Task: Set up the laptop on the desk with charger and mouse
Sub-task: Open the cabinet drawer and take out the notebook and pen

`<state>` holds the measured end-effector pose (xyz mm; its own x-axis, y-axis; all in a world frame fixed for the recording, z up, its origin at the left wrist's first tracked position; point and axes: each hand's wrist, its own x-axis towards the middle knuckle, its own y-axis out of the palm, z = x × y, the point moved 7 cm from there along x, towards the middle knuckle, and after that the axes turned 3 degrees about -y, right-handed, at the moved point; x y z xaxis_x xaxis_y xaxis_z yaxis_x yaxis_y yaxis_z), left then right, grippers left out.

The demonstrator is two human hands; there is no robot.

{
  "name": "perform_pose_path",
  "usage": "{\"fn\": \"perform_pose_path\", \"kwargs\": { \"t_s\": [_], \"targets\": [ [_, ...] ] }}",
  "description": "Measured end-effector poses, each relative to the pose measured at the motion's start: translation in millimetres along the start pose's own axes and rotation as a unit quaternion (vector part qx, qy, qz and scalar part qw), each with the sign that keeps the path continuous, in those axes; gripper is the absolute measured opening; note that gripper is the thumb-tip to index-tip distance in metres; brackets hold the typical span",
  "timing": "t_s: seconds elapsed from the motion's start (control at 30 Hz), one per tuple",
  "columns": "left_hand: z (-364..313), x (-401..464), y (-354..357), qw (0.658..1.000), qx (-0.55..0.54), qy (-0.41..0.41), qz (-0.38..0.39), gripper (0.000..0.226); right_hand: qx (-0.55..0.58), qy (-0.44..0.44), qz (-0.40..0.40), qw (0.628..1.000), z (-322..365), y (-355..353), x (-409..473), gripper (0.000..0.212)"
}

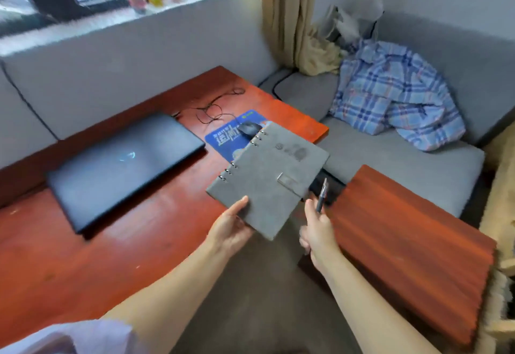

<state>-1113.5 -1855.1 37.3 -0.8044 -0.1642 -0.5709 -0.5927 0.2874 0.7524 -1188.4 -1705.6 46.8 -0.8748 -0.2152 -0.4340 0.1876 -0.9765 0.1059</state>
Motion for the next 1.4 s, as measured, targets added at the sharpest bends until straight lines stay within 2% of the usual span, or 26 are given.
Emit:
{"fn": "perform_pose_path", "kwargs": {
  "t_s": [0.13,0.2,0.3,0.4,0.43,0.5,0.63,0.77,0.9,1.07,1.2,1.33,1.4],
  "targets": [
    [-60.6,-57.4,-49.2,1.0,0.006,0.026,0.001,0.033,0.012,-0.048,0.102,0.994,5.1,110.2,-20.6,0.005],
    [-98.3,-90.6,-84.5,0.999,0.014,0.05,-0.013,0.031,-0.004,-0.058,0.155,0.986,-2.4,158.7,-35.7,0.007],
    [-164.7,-143.4,-152.4,0.991,0.014,0.116,-0.06,0.025,-0.064,-0.071,0.239,0.966,-16.8,229.1,-58.0,0.01],
    [-217.7,-190.8,-215.7,0.979,0.097,0.154,-0.098,0.033,-0.132,-0.073,0.322,0.935,-33.8,293.8,-79.3,0.02],
    [-227.5,-203.0,-233.1,0.97,0.138,0.153,-0.126,0.032,-0.159,-0.066,0.348,0.922,-41.5,313.8,-86.6,0.02],
    [-240.6,-217.6,-262.5,0.947,0.21,0.164,-0.18,0.016,-0.206,-0.046,0.402,0.891,-60.3,352.1,-103.5,0.02],
    [-248.2,-243.6,-325.5,0.886,0.248,0.205,-0.334,0.01,-0.282,-0.052,0.477,0.831,-99.8,416.0,-126.7,0.031],
    [-252.0,-263.8,-360.8,0.822,0.282,0.217,-0.445,0.009,-0.346,-0.087,0.501,0.788,-138.4,455.7,-125.4,0.035],
    [-255.2,-267.5,-380.0,0.786,0.287,0.202,-0.509,0.012,-0.43,-0.097,0.509,0.739,-191.9,469.5,-95.0,0.048],
    [-260.3,-262.5,-383.4,0.751,0.314,0.187,-0.55,0.015,-0.531,-0.135,0.476,0.687,-165.5,473.3,-117.5,0.044],
    [-264.2,-263.7,-382.3,0.714,0.367,0.158,-0.575,0.027,-0.595,-0.193,0.442,0.643,-157.4,474.2,-126.6,0.044],
    [-266.4,-263.3,-383.7,0.706,0.396,0.136,-0.572,0.039,-0.64,-0.289,0.4,0.59,-134.5,477.2,-144.1,0.038],
    [-266.1,-262.9,-385.7,0.712,0.394,0.131,-0.566,0.039,-0.614,-0.296,0.403,0.61,-128.2,483.3,-153.9,0.039]
  ]
}}
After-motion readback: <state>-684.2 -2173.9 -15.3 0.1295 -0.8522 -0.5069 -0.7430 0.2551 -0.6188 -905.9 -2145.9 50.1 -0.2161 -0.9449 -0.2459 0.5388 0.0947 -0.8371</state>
